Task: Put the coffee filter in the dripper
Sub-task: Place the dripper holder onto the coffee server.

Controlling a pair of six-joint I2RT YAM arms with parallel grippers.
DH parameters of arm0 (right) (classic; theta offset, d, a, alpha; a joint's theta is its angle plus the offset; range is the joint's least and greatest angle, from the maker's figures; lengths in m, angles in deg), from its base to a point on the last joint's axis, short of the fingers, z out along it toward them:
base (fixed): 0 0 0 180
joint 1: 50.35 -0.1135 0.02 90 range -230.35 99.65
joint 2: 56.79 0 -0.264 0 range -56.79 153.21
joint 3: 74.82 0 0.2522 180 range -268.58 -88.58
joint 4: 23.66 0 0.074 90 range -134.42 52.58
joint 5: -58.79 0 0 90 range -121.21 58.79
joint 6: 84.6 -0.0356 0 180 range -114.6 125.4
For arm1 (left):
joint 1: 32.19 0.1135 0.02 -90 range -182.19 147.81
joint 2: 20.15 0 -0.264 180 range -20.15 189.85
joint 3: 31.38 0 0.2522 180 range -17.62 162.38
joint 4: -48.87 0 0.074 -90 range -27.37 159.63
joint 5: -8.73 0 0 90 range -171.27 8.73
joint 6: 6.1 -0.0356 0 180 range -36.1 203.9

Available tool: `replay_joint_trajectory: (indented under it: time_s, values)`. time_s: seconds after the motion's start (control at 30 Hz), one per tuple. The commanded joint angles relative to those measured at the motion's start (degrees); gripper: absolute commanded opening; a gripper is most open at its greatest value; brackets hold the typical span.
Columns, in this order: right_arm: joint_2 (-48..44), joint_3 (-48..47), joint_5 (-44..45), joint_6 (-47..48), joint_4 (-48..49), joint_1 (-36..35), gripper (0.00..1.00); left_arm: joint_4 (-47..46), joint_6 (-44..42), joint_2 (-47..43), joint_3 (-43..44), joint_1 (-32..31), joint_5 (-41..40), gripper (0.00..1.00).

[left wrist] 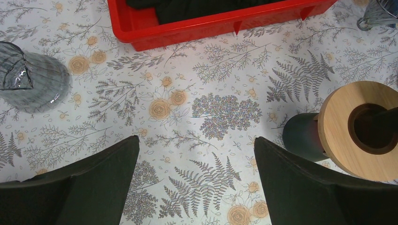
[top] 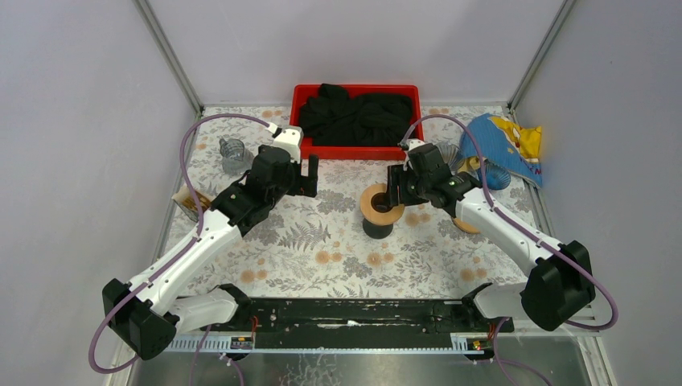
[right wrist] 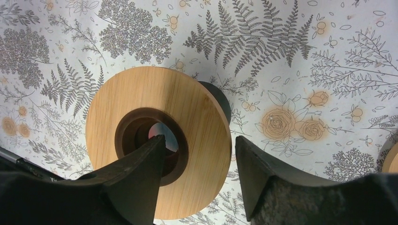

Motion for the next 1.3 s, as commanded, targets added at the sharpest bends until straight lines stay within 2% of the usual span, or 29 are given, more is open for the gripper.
replay_joint_trajectory:
  time_s: [0.0,0.23,0.43,0.63,0.77,0.83,1.0,1.27]
  values:
    - [-1.2,-0.5,-0.2,-0.1,2.7,-0.6,0.67,-1.8,0.7,0.0,0.9,0.3,0.3,1.0]
    - [-3.0,-1.8,0.1,-0.2,2.4,-0.6,0.79,-1.9,0.6,-0.4,0.9,0.3,0.3,1.0]
    - [-5.0,-4.2,3.2,1.3,0.5,-0.6,0.84,-1.7,0.5,-1.2,0.8,0.3,-0.3,1.0]
    - [-6.0,-6.5,11.9,4.0,-2.3,-0.5,0.91,-1.0,0.0,-4.2,0.7,0.3,-2.4,1.0]
    - [-6.2,-7.3,18.6,5.9,-3.5,0.0,0.99,-0.2,-0.5,-7.1,0.0,0.3,-4.2,1.0]
    - [-6.0,-7.2,20.9,6.8,-3.6,0.9,1.0,0.0,-0.6,-8.7,-0.6,0.3,-5.1,1.0]
    - [-5.6,-6.7,23.0,6.0,-2.6,7.0,0.99,-0.3,-1.4,-11.8,-2.6,0.3,-7.7,1.0]
    - [-6.5,-3.4,23.8,3.3,1.8,17.6,0.99,-1.1,-1.8,-14.9,-4.6,0.6,-7.4,1.0]
